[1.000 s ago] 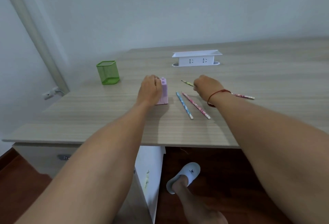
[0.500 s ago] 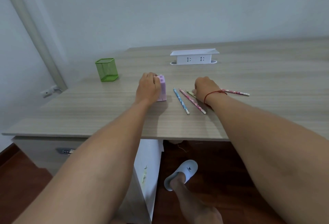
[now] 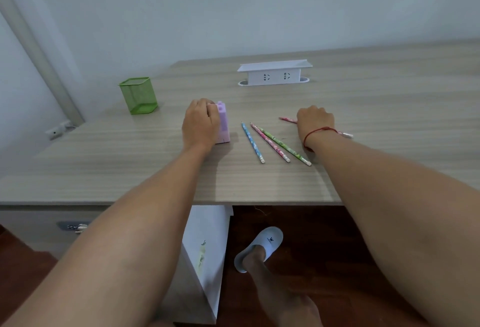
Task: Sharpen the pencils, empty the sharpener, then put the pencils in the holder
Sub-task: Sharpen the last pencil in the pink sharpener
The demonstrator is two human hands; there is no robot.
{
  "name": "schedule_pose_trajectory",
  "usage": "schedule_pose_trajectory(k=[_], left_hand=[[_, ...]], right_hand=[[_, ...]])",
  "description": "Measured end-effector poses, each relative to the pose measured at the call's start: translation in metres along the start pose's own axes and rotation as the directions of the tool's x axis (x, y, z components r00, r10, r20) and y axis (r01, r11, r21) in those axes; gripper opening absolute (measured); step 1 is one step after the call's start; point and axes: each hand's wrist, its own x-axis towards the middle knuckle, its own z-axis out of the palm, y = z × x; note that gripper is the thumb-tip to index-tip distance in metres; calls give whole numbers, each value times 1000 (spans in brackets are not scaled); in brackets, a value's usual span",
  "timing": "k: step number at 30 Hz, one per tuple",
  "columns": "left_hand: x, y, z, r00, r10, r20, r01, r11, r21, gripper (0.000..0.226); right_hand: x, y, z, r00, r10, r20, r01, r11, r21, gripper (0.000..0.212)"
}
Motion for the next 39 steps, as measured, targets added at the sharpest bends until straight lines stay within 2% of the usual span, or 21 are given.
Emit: schedule_pose_trajectory(k=[3,6,10,13,21,28,33,39], left_hand=[[4,0,-6,996,1,84,-4,999,45,29],[5,-7,-22,991,20,130,-29,997,68,29],[2,-28,-50,988,-12,153,0,997,83,30],[0,-33,-68,982,-31,187,18,997,75,30],[2,-32,-74,963,-32,268,18,998,53,32],[1,-32,-71,963,-55,263,42,998,53,32],[-1,-34,-67,977,-52,208,17,986,163,34],[-5,-33,-65,994,-24,109,-6,964,265,32]], right_hand=[[-1,-8,-6,999,-46,-15,46,999,20,35],[-5,-23,-18,984,-165,-61,168,985,46,33],[-11,-52,-31,924,-369,-106,376,925,61,33],[-16,-75,-36,878,-465,-115,474,878,64,30],[-27,-95,-41,857,-489,-164,505,861,67,29],[-28,-114,-44,853,-498,-157,514,854,85,30],[-26,-118,-41,863,-483,-150,498,863,84,28],[-33,-138,-51,827,-535,-173,551,833,58,28]])
